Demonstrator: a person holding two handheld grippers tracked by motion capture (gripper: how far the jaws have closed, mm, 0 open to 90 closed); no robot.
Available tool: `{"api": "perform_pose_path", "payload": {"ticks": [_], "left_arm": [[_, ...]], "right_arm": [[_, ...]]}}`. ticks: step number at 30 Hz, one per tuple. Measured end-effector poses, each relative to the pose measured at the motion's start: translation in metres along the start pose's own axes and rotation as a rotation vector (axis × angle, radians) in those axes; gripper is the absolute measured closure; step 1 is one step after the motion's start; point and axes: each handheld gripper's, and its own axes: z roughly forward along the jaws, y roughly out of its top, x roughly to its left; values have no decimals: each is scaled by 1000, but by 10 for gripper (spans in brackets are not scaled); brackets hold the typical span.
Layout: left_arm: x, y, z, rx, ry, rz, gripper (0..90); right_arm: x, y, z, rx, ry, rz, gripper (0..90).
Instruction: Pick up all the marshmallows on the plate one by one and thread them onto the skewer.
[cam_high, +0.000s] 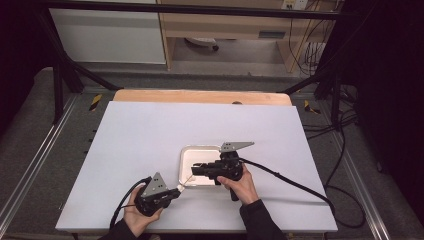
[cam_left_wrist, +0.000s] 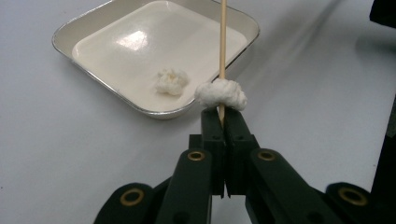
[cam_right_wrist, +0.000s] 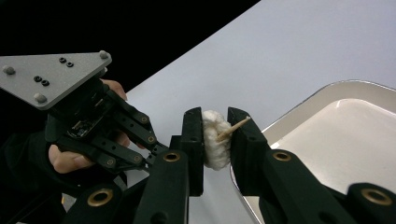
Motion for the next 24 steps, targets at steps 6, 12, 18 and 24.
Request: {"api": "perform_pose_path", "payload": {"ticks": [6,12,18,24], "left_arm": [[-3,3,5,-3,1,-5,887],[-4,5,11,-8,1,-17,887],[-3,6,14,-16,-3,-29,886],[-2,5,13,-19,-5,-32,886]], "right_arm": [[0,-8,7,20,-2,5,758],[0,-15,13,41,-3,16,753],[-1,-19,17,50,1,26,749],[-1,-17,16,48,-28,21,625]]}}
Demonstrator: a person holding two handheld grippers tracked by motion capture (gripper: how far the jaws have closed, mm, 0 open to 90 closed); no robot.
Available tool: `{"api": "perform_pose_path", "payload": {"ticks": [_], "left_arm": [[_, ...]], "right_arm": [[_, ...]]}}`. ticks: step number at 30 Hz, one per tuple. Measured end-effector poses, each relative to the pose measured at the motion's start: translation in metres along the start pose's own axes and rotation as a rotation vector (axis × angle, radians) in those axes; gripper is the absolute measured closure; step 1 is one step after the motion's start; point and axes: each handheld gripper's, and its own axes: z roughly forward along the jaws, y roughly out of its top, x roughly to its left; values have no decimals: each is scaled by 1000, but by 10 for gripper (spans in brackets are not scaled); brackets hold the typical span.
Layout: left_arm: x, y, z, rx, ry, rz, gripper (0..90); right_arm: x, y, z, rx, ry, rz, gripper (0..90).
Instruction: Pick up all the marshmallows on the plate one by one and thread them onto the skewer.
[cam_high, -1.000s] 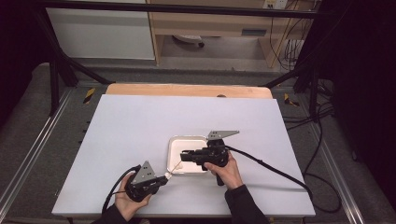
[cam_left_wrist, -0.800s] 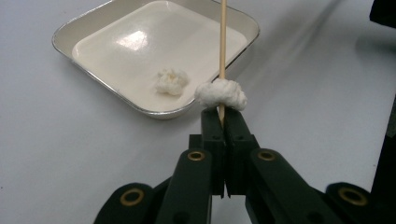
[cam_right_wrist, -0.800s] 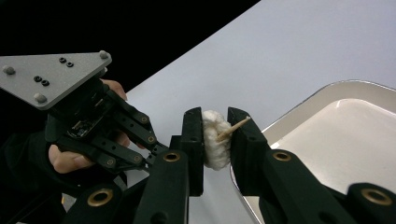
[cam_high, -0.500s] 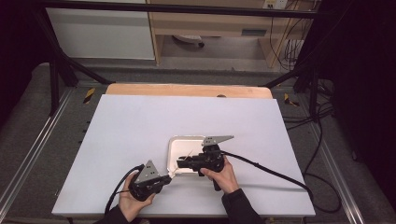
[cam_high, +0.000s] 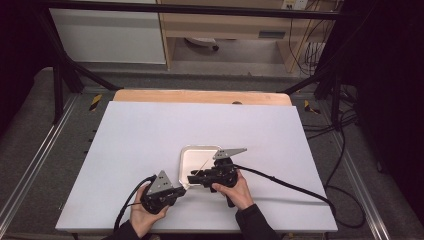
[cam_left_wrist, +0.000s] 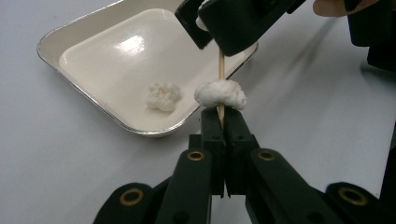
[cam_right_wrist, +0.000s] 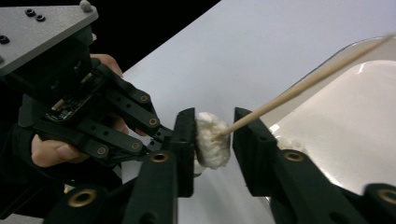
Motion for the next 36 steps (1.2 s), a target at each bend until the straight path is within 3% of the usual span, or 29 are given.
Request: {"api": "perform_pose_path", "payload": {"ticks": [1,2,7,17,28,36], "left_arm": [[0,0,-1,-1,-1,-1,886],[1,0,-1,-2,2,-3,886],[3,-1,-4,-8,10,-16,886],[9,-4,-12,-3,20,-30,886],[19,-7,-26,-4,38,-53,886],[25,-8,-32,-7,47,-67,886]], "right_arm": [[0,0,0,0,0,0,625],[0,2,-3,-8,-19,-22,542],[3,8,-12,-25,-63,-46,411],[4,12,-22,14,-171,-116,116],[-4,12,-24,97,-290,-162,44],[-10,11,-18,101,-335,-161,48]]}}
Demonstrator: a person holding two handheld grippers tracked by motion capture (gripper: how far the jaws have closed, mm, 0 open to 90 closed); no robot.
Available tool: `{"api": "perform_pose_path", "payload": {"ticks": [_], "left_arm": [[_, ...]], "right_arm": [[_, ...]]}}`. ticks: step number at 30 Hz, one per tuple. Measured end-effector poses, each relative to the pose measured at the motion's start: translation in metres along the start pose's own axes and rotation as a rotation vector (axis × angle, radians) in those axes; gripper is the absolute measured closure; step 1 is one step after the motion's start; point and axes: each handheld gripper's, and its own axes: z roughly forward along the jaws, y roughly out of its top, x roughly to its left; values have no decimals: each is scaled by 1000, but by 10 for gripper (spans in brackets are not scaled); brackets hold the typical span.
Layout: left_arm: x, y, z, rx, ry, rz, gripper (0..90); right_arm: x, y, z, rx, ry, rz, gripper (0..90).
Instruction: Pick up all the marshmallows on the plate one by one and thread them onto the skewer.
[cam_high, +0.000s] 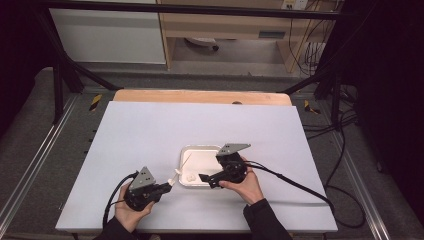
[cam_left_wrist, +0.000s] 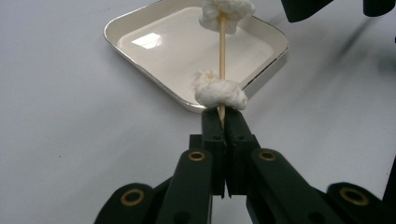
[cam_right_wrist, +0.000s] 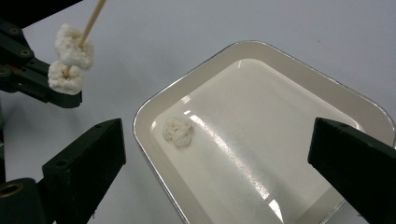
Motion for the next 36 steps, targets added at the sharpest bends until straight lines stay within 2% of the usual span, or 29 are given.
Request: {"api": "perform_pose_path", "payload": {"ticks": [4,11,14,16,19,24,28,31,32,33,35,36], "left_arm": [[2,0,-1,-2,4,-4,886],[5,-1,-4,-7,7,-6,886],[6,-1,-4,-5,8,-6,886],[6,-1,-5,-5,8,-7,886],[8,-1,-6,-8,12,-9,886],[11,-1,-9,-13,20,-16,886],[13,-1,-10,-16,22,-22,886],[14,-2,-10,-16,24,-25,886],[14,-2,-10,-16,25,-24,886],[14,-1,-10,-16,26,-24,886],[14,-1,-10,-16,27,-24,886],[14,-2,-10,-17,27,-25,886]], "right_arm": [[-2,0,8,-8,-1,32,53],[-5,-1,17,-7,-12,47,66],[-5,-1,21,5,-25,40,63],[-2,2,24,37,-46,12,53],[7,8,33,60,-42,-29,53],[14,12,42,86,-53,-64,71],[18,13,50,97,-58,-84,120],[21,12,55,112,-69,-126,165],[22,11,58,113,-58,-128,210],[22,11,58,113,-58,-128,210],[22,9,60,109,-53,-145,259],[23,7,62,114,-51,-163,311]]}}
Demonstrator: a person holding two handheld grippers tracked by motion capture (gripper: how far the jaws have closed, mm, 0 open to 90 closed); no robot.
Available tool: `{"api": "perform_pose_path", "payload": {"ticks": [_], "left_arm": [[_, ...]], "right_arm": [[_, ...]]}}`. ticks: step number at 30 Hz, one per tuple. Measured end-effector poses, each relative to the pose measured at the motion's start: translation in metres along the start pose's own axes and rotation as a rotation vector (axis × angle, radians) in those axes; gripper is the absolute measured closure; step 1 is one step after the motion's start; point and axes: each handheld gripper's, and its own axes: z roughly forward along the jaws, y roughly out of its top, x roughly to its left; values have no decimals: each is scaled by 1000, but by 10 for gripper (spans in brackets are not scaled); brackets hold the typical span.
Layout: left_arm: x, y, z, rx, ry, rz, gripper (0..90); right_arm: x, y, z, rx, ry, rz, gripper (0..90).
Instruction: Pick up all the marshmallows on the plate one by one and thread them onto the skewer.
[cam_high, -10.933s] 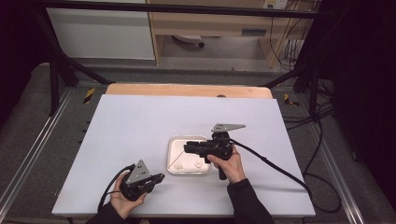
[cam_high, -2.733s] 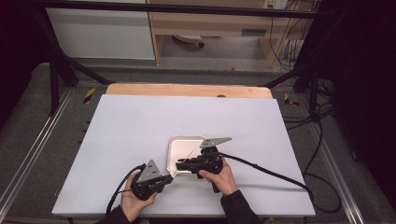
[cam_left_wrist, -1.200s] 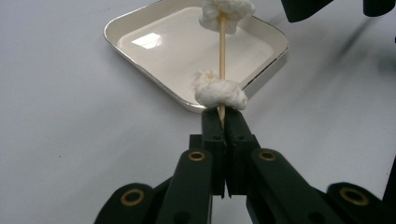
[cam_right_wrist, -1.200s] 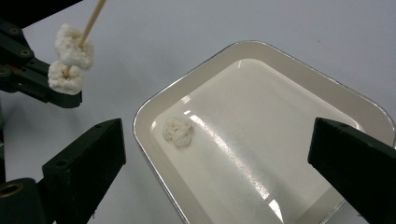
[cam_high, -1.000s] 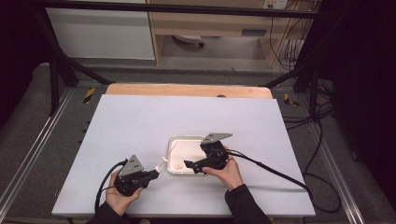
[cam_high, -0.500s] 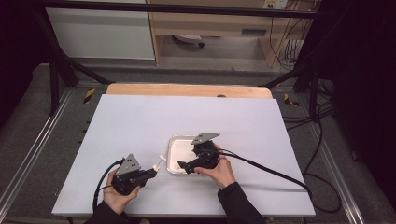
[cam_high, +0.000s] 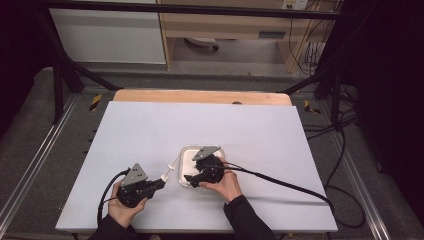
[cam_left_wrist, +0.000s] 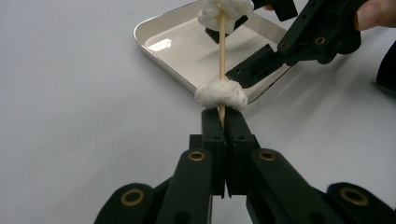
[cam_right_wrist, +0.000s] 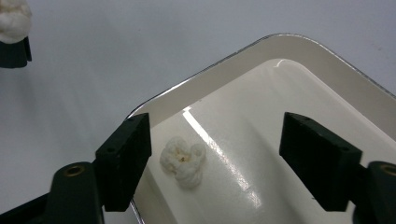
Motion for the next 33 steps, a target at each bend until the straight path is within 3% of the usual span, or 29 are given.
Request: {"api": "perform_pose_path", "payload": {"ticks": [14,24,33], "left_arm": [[-1,0,1,8,-2,5,886],[-2,0,2,7,-6,8,886],[-2,0,2,7,-9,7,886]], "right_arm": [[6,-6,4,20,28,-64,521],[8,-7,3,27,41,-63,646],[8,-5,0,15,52,-41,687]]}}
